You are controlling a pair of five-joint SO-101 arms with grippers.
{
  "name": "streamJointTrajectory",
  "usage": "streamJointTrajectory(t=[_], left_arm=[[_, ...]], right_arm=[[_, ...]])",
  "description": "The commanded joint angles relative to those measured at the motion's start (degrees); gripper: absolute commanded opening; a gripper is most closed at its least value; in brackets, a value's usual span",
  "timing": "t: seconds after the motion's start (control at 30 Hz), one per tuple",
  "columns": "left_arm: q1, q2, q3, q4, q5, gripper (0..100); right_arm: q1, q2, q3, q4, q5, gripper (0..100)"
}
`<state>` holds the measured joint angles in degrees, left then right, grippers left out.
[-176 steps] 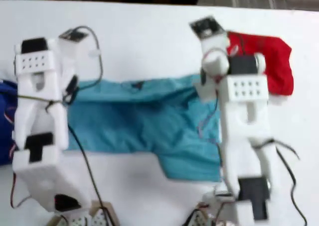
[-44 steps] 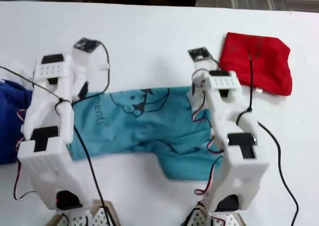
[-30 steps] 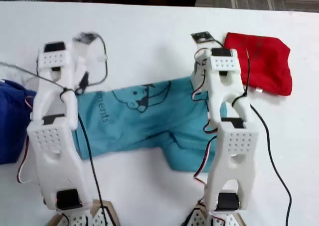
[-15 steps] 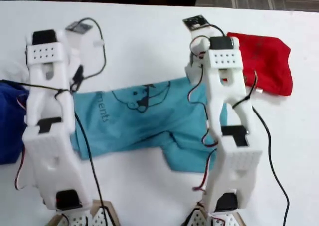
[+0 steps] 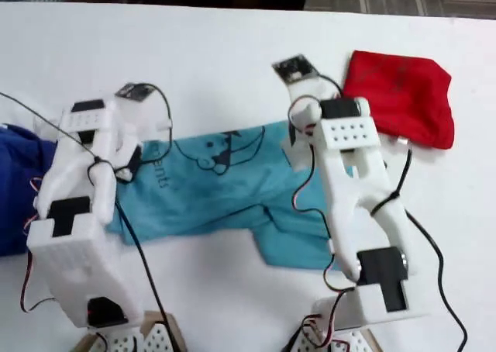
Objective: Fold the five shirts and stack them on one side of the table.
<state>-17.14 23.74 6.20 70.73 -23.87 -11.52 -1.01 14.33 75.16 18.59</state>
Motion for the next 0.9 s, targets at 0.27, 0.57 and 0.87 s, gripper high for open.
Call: streamJointTrajectory(t=[0.27,0.57,0.87], left_arm=[[-4.1,15.6,-33.5,8.9,-0.2,2],[-5.4,27.0,-56.8,25.4,-1.7,2],[-7.1,22.9,-63.8,31.9,-1.8,2]], right_arm=[[0.0,-1.5,13.1,-14.3,0.4,14.2],[0.0,1.4,12.9,-17.5,0.4,14.3],[-0.2,-10.2,12.9,-12.8,0.4,14.4]])
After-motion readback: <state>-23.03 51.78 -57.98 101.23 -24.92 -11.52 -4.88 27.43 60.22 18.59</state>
